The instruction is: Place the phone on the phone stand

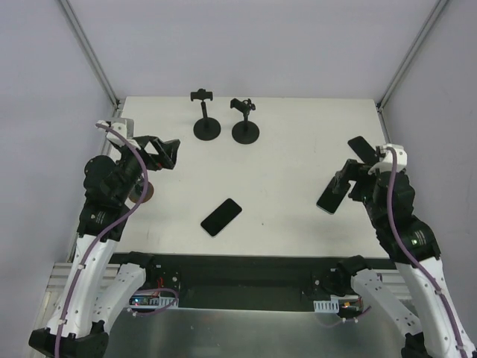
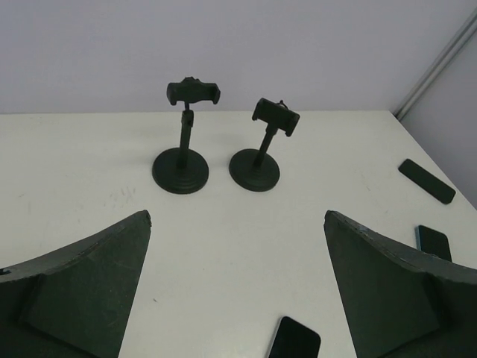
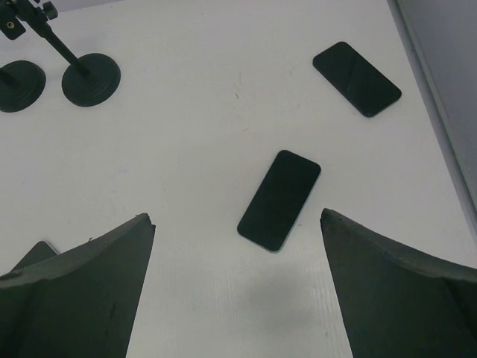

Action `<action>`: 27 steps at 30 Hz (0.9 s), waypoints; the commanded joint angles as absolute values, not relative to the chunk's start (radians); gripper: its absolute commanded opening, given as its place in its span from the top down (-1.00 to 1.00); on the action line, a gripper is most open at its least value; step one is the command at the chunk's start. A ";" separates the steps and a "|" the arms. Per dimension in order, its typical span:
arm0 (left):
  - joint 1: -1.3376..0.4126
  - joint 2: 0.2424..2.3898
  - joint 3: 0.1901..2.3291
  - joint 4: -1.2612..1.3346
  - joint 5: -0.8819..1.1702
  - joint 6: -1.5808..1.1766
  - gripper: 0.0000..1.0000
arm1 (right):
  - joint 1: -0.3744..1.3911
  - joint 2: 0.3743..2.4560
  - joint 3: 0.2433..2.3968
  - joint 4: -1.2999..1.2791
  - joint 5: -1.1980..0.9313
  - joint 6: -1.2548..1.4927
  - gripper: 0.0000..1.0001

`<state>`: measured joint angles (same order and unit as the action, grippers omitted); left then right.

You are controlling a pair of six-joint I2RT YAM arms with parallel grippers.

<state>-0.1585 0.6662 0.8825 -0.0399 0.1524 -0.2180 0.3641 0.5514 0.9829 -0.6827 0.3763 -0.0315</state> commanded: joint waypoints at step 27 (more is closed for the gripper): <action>-0.281 0.821 0.893 -0.003 0.301 -0.285 -0.98 | 0.479 1.888 1.501 0.388 -0.110 0.129 -0.81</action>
